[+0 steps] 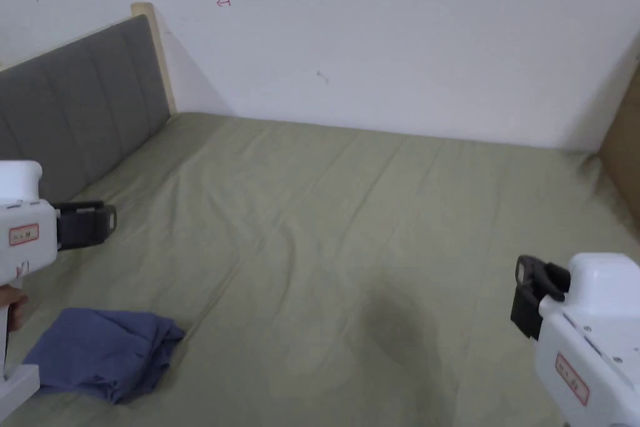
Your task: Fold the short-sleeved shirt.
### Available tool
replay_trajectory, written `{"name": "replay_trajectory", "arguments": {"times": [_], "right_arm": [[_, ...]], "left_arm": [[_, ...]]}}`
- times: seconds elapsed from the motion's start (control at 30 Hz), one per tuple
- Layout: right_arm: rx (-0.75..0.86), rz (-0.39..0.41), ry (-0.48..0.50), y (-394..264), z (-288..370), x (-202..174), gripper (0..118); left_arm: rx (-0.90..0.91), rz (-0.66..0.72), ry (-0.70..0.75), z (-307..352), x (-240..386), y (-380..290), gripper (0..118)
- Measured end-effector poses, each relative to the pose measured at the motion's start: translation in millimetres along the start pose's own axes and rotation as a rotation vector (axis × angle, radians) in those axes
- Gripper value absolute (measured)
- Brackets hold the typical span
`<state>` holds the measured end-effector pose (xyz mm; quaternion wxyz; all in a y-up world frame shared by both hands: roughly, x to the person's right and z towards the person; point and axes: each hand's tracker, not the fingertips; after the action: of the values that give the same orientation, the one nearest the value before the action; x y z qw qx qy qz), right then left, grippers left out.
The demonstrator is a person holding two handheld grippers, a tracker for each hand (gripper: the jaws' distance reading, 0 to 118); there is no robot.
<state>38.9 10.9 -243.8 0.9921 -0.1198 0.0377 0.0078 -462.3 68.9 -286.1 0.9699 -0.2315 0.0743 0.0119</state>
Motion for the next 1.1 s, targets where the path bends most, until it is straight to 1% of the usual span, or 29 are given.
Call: {"name": "replay_trajectory", "arguments": {"times": [0.03,0.13,0.2,0.3,0.33,0.37,0.43,0.47,0.5,0.53,0.6,0.67,0.73,0.8,0.93,1.1], "right_arm": [[0.036,0.004,-0.017,9,8,6,0],[0.111,0.043,-0.073,30,27,22,0],[0.155,0.066,-0.104,38,39,32,0],[0.193,0.080,-0.134,44,54,43,0],[0.206,0.083,-0.142,44,58,46,0],[0.209,0.084,-0.147,43,61,49,0],[0.214,0.081,-0.156,41,67,54,0],[0.215,0.077,-0.162,40,68,56,0],[0.216,0.070,-0.165,37,69,59,0],[0.215,0.062,-0.168,35,70,61,0],[0.211,0.049,-0.172,31,72,64,0],[0.207,0.039,-0.178,27,73,67,0],[0.201,0.034,-0.177,24,74,69,0],[0.195,0.037,-0.179,22,77,67,0],[0.190,0.024,-0.179,21,78,64,0],[0.188,0.018,-0.177,22,79,60,0]], "left_arm": [[0.059,-0.018,-0.003,15,15,4,95],[0.220,-0.016,-0.020,49,59,9,95],[0.313,-0.026,-0.027,64,89,5,94],[0.415,0.003,-0.060,80,128,-2,94],[0.450,0.011,-0.075,84,143,-6,93],[0.477,0.015,-0.077,86,155,-11,89],[0.510,0.018,-0.087,88,180,-23,66],[0.518,0.006,-0.099,81,187,-29,50],[0.513,-0.010,-0.098,78,198,-35,20],[0.512,-0.029,-0.104,76,207,-41,0],[0.508,-0.031,-0.130,73,224,-51,0],[0.457,-0.015,-0.200,69,233,-57,0],[0.477,-0.023,-0.145,68,248,-67,0],[0.448,-0.037,-0.171,66,253,-69,0],[0.445,-0.052,-0.184,68,257,-76,0],[0.429,-0.036,-0.225,69,252,-75,0]]}}
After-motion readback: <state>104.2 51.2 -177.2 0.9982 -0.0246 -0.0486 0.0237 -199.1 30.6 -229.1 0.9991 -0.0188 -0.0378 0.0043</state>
